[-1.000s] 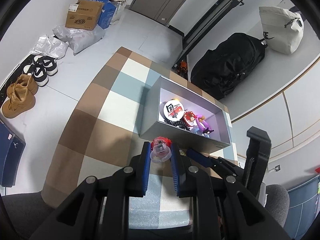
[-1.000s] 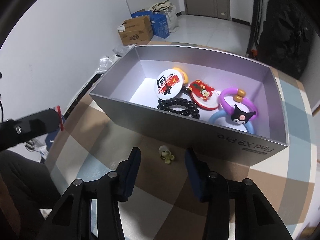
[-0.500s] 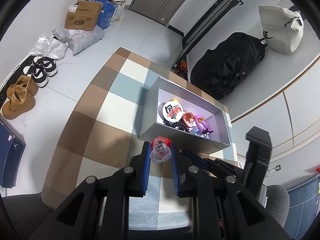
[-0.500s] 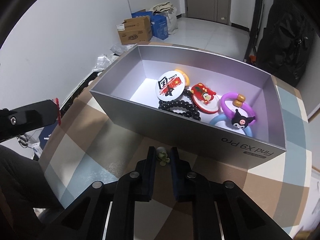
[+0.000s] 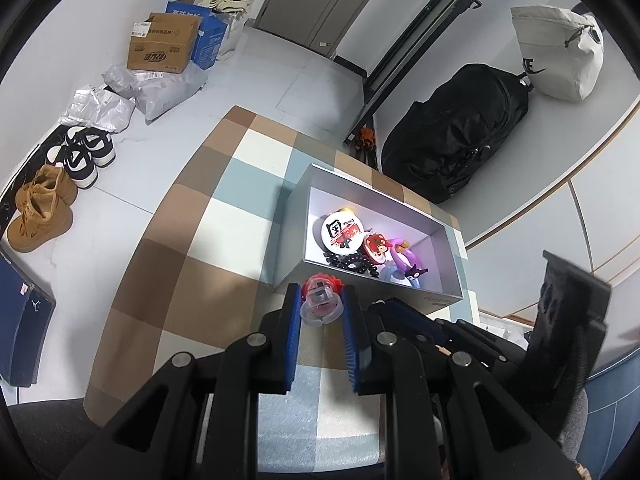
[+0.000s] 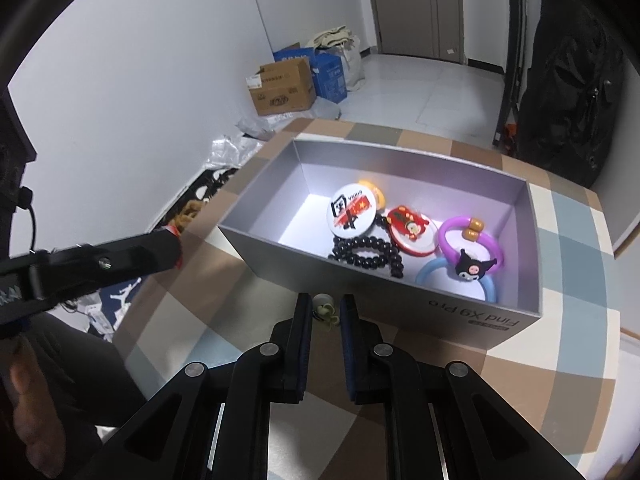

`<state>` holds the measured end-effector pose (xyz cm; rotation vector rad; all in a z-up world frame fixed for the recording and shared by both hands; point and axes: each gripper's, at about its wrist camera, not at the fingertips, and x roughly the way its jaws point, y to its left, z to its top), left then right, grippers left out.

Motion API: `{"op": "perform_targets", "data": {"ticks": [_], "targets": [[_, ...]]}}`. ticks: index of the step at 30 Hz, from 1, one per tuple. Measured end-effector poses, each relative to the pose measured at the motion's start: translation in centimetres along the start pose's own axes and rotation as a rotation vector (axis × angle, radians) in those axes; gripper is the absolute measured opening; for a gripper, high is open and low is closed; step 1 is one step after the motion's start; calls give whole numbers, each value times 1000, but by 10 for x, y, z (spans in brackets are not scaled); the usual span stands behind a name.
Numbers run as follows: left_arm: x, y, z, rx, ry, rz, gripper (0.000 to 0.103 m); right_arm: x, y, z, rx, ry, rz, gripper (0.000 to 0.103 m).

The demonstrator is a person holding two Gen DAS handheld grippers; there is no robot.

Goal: Organize jewelry
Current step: 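Carry the pacifier and green figure into the grey box with both grippers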

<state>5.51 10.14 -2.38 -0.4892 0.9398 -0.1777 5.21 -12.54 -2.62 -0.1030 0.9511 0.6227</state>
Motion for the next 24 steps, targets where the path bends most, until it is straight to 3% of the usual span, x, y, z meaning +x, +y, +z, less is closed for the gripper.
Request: {"op": "perform_targets", "data": {"ticks": [24], "targets": [[18, -37, 29, 34, -35, -45, 15, -54, -40, 41, 115, -170, 130, 13]]}}
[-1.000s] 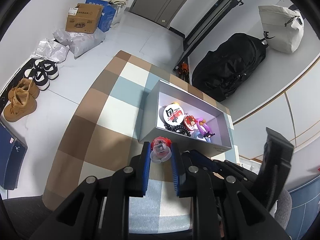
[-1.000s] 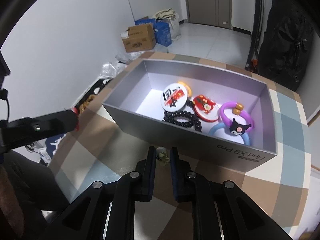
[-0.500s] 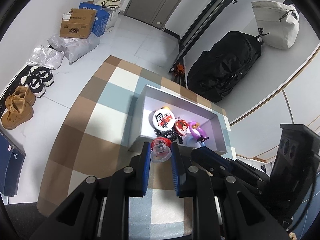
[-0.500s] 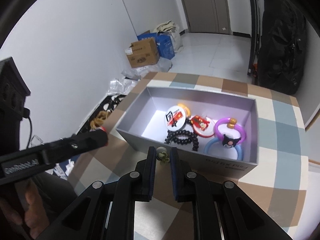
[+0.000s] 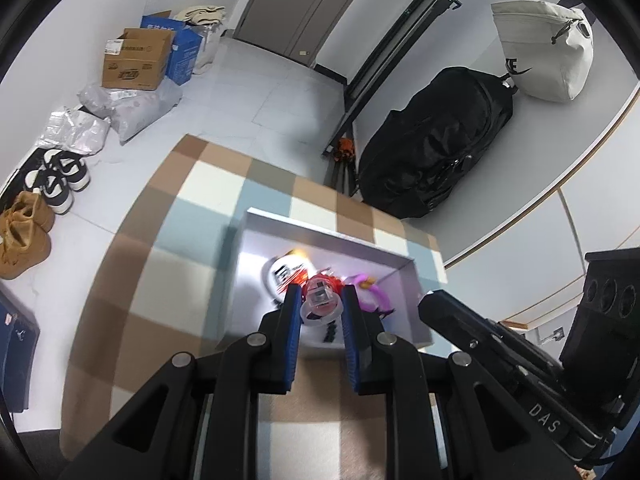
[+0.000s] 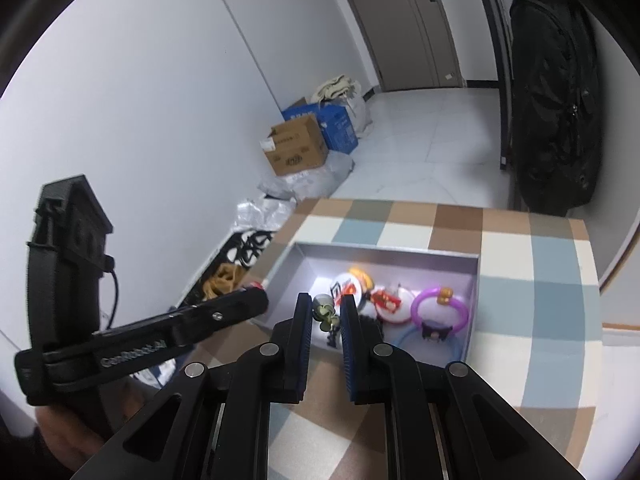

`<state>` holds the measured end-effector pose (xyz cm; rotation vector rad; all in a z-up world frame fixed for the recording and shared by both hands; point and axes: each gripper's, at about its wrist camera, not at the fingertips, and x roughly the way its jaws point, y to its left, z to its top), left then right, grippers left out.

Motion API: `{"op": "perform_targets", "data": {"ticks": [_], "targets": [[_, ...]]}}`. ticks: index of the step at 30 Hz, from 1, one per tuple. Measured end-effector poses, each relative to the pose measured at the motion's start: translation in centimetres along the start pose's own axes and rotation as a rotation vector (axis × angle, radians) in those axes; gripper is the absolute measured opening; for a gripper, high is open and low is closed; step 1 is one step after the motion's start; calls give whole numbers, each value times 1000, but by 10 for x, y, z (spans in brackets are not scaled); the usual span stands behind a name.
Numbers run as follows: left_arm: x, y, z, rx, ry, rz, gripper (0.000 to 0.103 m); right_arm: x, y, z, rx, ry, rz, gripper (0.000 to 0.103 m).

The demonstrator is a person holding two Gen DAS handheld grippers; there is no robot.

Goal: Organize jewelry
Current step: 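Carry the pacifier and green figure into the grey box with both grippers, then open both grippers to release the pacifier and green figure in the box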

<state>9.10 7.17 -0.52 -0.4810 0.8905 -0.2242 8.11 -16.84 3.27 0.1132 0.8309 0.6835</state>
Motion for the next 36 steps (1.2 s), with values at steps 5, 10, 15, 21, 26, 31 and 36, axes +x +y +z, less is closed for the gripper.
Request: {"op": "perform_targets", "data": {"ticks": [5, 10, 15, 21, 26, 31, 36], "targets": [[9, -12, 9, 29, -2, -6, 15, -3, -8, 11, 10, -23, 11, 13], [19, -15, 14, 47, 12, -5, 15, -1, -20, 20, 41, -34, 25, 13], [30, -13, 22, 24, 36, -10, 15, 9, -32, 27, 73, -20, 27, 13], [40, -9, 22, 16, 68, 0, 15, 20, -47, 29, 112, 9, 19, 13], [46, -10, 21, 13, 91, 8, 15, 26, -58, 27, 155, 35, 19, 13], [47, -11, 20, 15, 100, 7, 15, 25, -57, 26, 152, 41, 21, 13], [47, -11, 21, 10, 99, 7, 15, 28, -58, 24, 156, 62, 7, 13]]}}
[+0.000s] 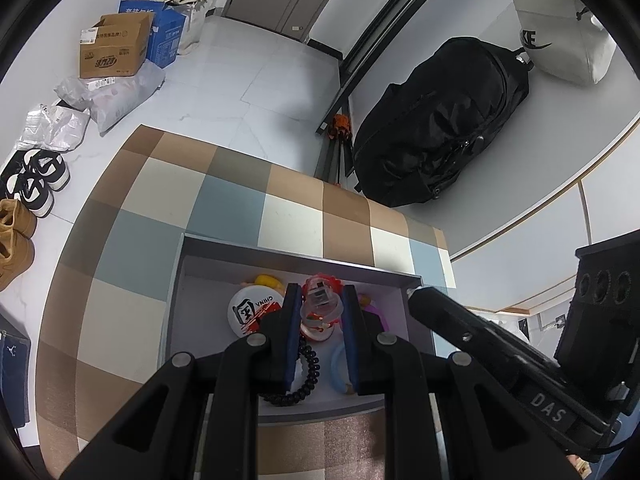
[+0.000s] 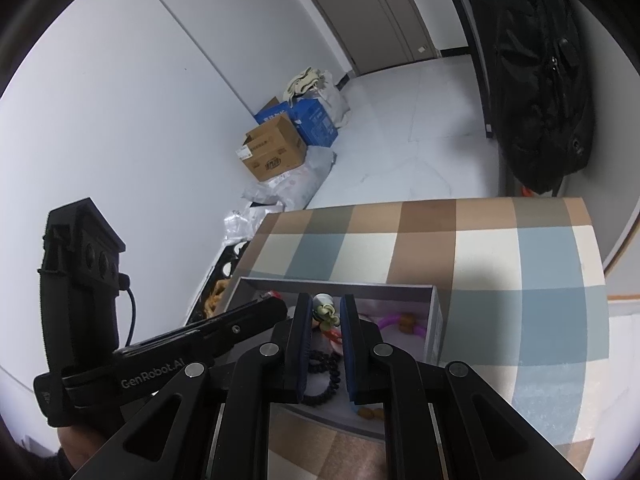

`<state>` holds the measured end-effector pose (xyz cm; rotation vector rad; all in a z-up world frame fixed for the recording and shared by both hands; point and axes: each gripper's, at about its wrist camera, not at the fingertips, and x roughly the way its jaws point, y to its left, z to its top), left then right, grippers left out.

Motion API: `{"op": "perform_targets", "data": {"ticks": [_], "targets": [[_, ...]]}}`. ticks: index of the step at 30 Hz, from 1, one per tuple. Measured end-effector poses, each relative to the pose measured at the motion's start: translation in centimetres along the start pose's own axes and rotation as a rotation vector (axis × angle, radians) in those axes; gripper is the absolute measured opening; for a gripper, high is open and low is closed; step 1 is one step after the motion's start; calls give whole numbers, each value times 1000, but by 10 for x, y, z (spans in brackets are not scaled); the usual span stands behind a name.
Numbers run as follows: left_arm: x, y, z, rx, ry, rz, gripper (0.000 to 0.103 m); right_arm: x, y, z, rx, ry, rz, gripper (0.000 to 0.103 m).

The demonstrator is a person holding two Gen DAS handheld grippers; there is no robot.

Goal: Organize jewelry
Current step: 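Open both grippers to release the pacifier and green figure in the box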

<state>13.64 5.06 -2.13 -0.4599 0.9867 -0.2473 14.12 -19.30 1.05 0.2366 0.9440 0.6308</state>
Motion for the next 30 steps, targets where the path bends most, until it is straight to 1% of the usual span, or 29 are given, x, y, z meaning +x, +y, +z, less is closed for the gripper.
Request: {"op": "perform_targets", "data": {"ticks": [5, 9, 13, 14, 15, 16, 17, 18, 19, 20, 22, 23, 24, 26, 27, 30], "targets": [[2, 4, 1, -32, 14, -15, 16, 6, -7, -1, 44, 25, -2, 14], [3, 5, 3, -50, 28, -21, 21, 1, -8, -1, 49, 4, 0, 16], [4, 4, 1, -49, 36, -29, 22, -4, -10, 0, 61, -9, 4, 17], [4, 3, 1, -44, 36, -29, 23, -5, -11, 0, 63, -12, -4, 20], [4, 2, 1, -40, 37, -24, 29, -6, -11, 0, 66, -15, -5, 25], [3, 2, 1, -40, 33, -15, 41, -6, -12, 0, 69, -17, -2, 27], [2, 2, 1, -42, 21, -9, 47, -6, -11, 0, 70, -18, -3, 34], [0, 3, 1, -46, 7, -6, 58, -7, -12, 1, 69, -22, -7, 43], [-3, 4, 1, -50, -8, 1, 63, -8, -12, 1, 68, -30, -10, 50], [-5, 4, 1, -54, -21, 8, 64, -9, -12, 1, 67, -36, -13, 62], [-7, 5, 2, -49, -41, 24, 64, -10, -12, 1, 63, -43, -30, 69], [-9, 5, 3, -44, -53, 39, 64, -11, -12, 2, 59, -44, -39, 76], [-10, 4, 3, -37, -62, 51, 65, -12, -12, 2, 58, -45, -39, 79], [-10, 3, 3, -22, -69, 75, 65, -12, -12, 2, 55, -48, -42, 81], [-10, 2, 3, -15, -68, 80, 65, -13, -12, 2, 51, -48, -45, 84], [-13, -3, 2, 16, -76, 114, 65, -14, -12, 1, 49, -52, -48, 87]]}}
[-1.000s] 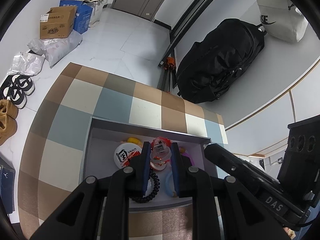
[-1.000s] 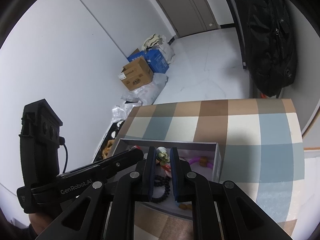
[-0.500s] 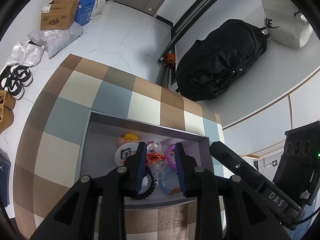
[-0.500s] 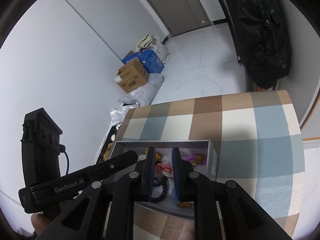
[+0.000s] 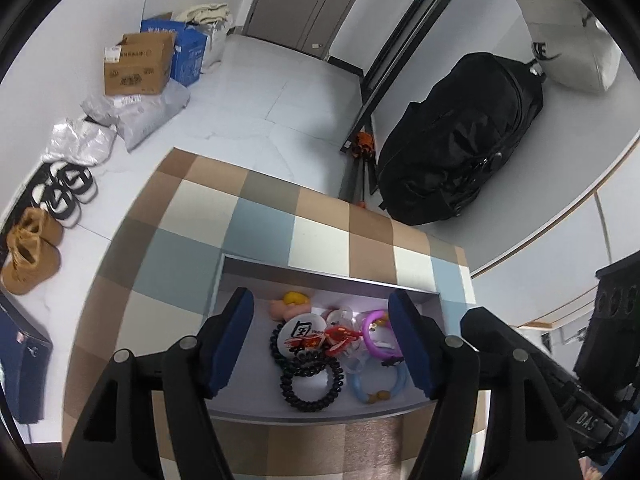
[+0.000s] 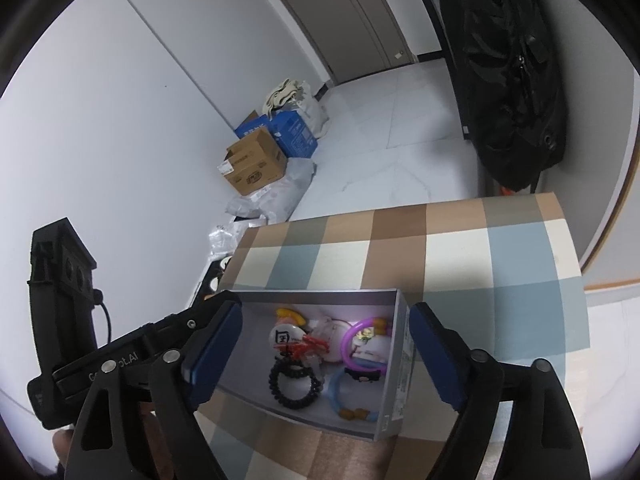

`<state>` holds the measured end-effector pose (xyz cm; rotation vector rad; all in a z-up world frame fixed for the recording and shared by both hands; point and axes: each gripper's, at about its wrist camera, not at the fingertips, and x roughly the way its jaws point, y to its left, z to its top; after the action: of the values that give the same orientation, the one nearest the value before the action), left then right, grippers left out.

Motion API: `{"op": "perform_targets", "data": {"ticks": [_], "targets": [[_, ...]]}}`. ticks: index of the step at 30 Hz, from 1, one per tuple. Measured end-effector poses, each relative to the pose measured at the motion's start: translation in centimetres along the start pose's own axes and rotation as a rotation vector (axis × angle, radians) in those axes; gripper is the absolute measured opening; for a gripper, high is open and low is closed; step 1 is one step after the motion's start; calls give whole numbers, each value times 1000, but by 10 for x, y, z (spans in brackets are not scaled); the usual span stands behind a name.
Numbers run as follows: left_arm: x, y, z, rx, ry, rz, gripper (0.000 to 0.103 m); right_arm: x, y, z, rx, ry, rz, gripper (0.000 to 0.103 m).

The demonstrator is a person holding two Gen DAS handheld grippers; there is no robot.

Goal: Organize jewelry

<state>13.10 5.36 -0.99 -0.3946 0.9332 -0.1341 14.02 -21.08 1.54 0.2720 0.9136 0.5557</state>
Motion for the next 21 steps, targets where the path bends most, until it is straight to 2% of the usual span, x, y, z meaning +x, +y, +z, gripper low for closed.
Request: {"op": "perform_targets", "data": {"ticks": [3, 7, 11, 13, 16, 21], "targets": [[-6, -1, -2, 19, -19, 20, 66, -4, 1, -1, -11, -12, -12, 94], [-16, -1, -6, 36, -51, 51, 75, -13, 4, -4, -36, -37, -36, 99], [-28, -3, -12, 68, -86, 62, 76, -26, 10, -9, -72, -81, -51, 103], [-32, -5, -16, 85, -104, 75, 77, -31, 13, -12, -88, -98, -51, 103], [-39, -7, -23, 102, -126, 92, 85, -40, 20, -19, -120, -119, -52, 103], [-52, -10, -34, 126, -173, 100, 86, -52, 27, -35, -152, -147, -53, 103]]}}
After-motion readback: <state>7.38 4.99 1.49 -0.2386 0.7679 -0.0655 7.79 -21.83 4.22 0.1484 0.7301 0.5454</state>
